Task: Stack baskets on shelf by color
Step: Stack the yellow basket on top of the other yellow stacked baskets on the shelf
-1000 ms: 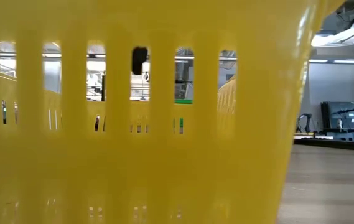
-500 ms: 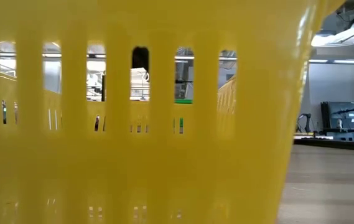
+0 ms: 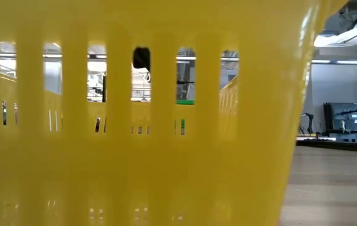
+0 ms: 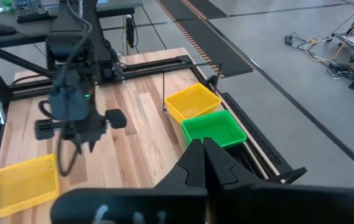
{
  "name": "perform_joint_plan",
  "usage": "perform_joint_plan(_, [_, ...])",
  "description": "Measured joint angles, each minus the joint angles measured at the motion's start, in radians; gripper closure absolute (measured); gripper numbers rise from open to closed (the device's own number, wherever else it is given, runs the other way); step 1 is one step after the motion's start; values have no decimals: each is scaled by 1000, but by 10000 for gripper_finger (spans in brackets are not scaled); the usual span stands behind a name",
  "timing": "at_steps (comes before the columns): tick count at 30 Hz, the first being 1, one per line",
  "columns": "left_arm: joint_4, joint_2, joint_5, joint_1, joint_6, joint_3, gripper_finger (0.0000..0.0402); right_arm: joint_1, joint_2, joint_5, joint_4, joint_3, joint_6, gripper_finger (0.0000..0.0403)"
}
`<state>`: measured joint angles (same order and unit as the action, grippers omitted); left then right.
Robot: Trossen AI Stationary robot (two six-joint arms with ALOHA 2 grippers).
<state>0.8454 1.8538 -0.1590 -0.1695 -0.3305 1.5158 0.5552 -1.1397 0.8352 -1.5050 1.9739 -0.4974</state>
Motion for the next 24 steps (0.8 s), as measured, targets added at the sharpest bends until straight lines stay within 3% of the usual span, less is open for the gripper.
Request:
perform_joint_plan(9, [-1, 0, 36, -106, -98, 0, 313, 0, 2, -34, -1, 0, 33, 401])
perform_joint_plan(16, [-1, 0, 43, -177, -229, 0, 259, 0, 0, -53, -2, 0, 58, 401])
perform_joint_plan(24, [-7, 3, 106, -243, -234, 0, 222, 0, 0, -53, -2, 0, 64, 401])
